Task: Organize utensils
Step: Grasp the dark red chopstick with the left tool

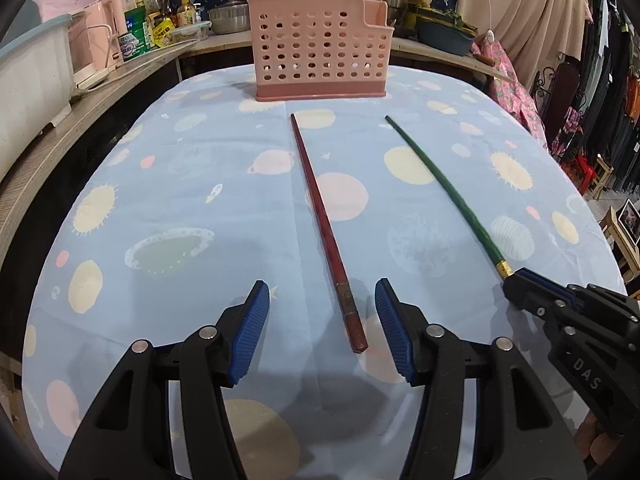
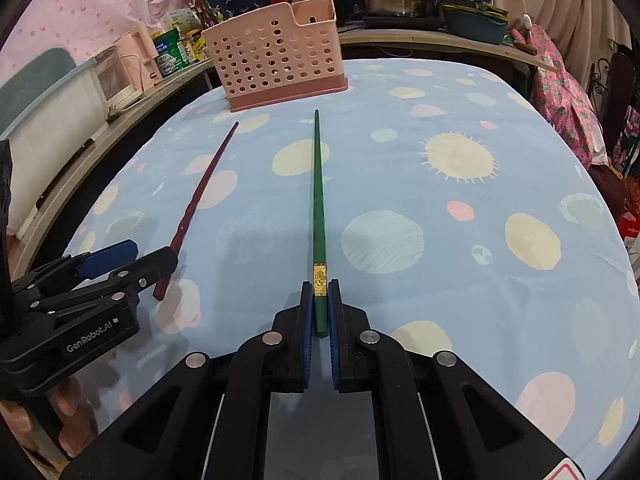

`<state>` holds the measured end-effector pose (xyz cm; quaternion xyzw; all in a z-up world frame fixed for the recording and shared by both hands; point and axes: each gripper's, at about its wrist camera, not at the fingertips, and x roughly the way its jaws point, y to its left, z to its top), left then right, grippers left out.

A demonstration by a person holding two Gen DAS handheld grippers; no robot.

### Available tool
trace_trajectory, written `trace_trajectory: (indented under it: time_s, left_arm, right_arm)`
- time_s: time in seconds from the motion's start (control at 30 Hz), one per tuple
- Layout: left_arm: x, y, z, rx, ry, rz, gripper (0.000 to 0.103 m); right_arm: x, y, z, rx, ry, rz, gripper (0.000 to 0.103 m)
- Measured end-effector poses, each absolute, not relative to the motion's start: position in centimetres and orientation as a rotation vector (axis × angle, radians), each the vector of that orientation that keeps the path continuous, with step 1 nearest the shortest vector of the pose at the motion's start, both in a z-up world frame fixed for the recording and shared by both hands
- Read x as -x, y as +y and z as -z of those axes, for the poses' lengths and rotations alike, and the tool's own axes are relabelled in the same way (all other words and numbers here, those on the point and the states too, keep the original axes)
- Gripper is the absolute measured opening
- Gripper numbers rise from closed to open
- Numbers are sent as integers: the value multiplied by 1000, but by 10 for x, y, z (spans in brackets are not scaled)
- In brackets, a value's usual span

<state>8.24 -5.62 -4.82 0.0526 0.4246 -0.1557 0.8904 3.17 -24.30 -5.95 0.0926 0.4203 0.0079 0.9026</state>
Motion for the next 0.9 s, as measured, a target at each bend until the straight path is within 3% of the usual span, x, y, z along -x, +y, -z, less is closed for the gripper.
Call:
trace_trajectory:
  time_s: [0.27, 0.43, 0.5, 0.9]
  left_arm:
    - [-84, -57, 53, -125, 893, 313, 42]
    - [-84, -53, 53, -119, 891, 312, 22]
    - [-84, -50, 53, -111, 893, 312, 8]
    - [-78, -39, 31, -83, 855, 316, 7]
  right_arm:
    - [-31, -244, 60, -197, 866, -16, 7]
    - [-31, -244, 60, -197, 866, -16, 7]
    - [-31, -244, 60, -198, 865, -16, 7]
    - [-25, -247, 47, -199, 834, -15, 7]
